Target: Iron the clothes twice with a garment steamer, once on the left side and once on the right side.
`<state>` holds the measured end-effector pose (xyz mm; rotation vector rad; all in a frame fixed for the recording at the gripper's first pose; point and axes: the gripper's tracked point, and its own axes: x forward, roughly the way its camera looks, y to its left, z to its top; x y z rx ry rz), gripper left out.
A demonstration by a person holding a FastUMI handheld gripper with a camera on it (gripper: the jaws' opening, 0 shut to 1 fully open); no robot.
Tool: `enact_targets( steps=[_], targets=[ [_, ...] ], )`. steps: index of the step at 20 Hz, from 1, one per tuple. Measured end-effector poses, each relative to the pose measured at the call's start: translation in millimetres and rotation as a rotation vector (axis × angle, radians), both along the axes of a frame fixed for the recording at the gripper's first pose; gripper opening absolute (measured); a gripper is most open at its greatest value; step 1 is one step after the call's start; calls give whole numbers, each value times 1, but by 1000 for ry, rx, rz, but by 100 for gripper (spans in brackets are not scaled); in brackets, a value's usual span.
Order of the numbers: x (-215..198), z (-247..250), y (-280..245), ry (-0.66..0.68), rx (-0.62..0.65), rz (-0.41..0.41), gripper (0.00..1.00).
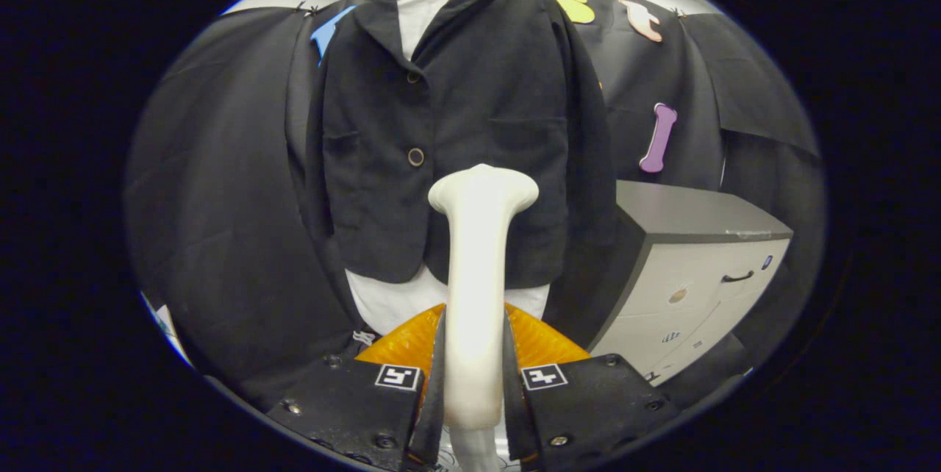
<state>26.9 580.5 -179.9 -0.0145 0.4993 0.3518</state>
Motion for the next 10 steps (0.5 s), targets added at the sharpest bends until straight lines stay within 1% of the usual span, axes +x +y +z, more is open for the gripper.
enact_targets(
  steps=[5, 10],
  targets=[
    [-8, -44, 6, 86, -33, 33, 37],
    [-15, -71, 4, 139, -74, 37, 37]
  ],
)
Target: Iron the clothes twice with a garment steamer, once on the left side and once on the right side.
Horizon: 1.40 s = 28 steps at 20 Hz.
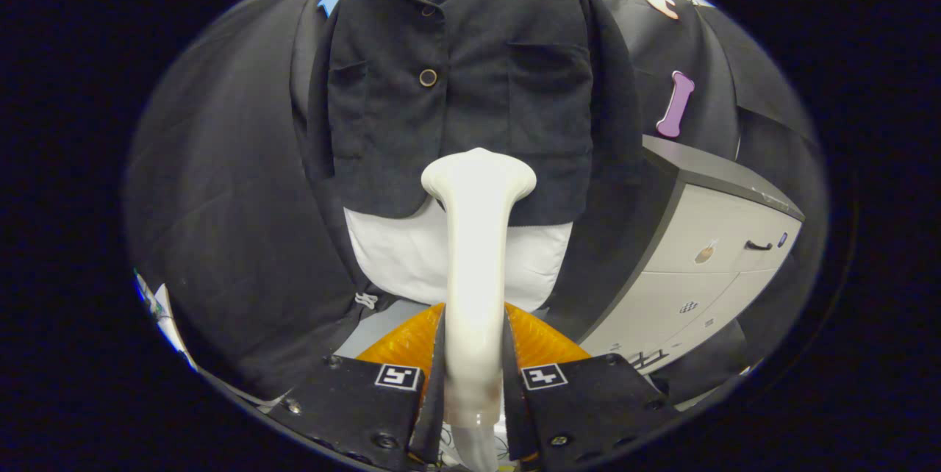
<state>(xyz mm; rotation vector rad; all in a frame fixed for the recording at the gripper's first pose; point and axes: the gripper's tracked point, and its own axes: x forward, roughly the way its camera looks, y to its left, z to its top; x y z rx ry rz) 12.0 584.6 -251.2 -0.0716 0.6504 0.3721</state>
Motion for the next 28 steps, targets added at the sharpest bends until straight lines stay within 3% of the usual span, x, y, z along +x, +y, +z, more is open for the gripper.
enact_targets(
  steps=[8, 12, 28],
  targets=[
    [-14, -23, 1, 51, -40, 24, 37],
    [-17, -1, 0, 2, -26, 38, 37],
    [-2, 289, 74, -582, 255, 148, 37]
  ],
)
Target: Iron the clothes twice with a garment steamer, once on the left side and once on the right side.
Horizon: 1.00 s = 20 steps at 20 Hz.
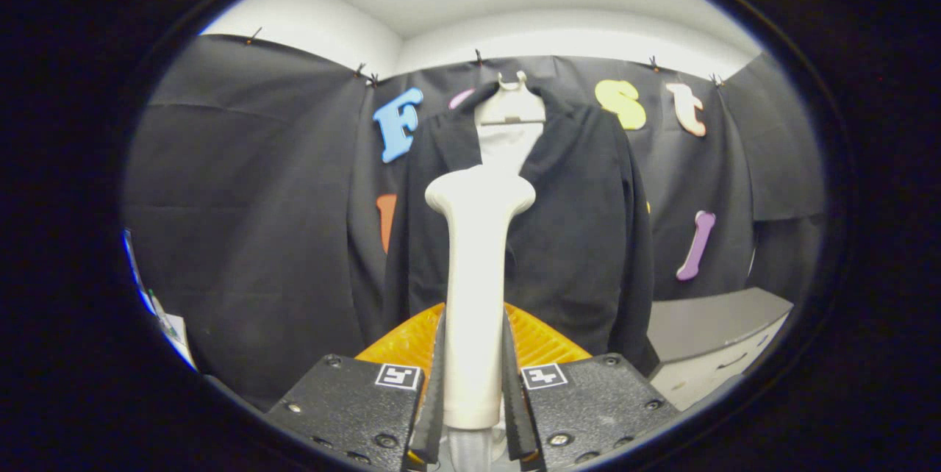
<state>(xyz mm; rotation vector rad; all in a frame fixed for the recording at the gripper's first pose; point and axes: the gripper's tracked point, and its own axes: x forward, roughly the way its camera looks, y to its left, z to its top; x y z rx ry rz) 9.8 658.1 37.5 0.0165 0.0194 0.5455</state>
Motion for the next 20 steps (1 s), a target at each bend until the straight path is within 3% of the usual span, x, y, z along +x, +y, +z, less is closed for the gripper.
enact_targets(
  steps=[13, 20],
  targets=[
    [44, 117, 62, -281, 53, -16, 36],
    [67, 138, 97, -293, 54, -27, 36]
  ],
)
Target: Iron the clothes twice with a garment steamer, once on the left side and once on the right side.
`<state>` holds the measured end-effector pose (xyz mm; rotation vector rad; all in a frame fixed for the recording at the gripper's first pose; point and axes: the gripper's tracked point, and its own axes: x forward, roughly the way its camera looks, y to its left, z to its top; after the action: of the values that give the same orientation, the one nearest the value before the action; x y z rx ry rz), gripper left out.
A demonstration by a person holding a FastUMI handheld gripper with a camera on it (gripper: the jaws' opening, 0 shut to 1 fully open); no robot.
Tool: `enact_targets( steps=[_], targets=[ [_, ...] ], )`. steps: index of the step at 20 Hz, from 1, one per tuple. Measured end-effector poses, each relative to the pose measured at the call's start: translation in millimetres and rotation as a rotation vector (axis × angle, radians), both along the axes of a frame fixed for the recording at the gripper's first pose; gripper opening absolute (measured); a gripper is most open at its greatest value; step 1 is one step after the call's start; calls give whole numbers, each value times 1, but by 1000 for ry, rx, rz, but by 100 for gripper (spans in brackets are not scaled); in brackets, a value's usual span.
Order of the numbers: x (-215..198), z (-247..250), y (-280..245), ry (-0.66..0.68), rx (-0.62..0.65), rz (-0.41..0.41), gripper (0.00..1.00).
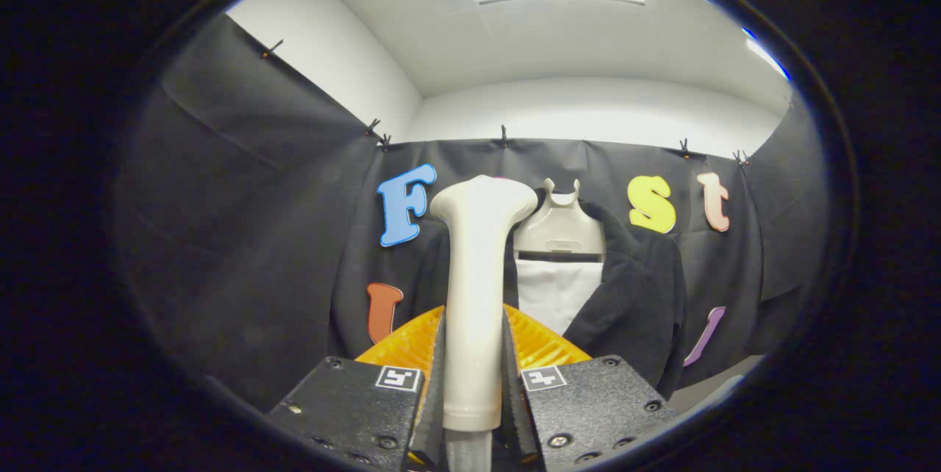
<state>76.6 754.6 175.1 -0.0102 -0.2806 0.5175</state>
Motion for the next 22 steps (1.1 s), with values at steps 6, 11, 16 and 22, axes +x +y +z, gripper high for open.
enact_targets(
  steps=[6, 11, 16, 22],
  targets=[
    [22, -5, 17, 23, -26, -34, 36],
    [32, -40, 15, 102, -61, -54, 36],
    [29, -74, 7, 156, -81, -82, 36],
    [28, -89, 5, 191, -104, -98, 37]
  ],
)
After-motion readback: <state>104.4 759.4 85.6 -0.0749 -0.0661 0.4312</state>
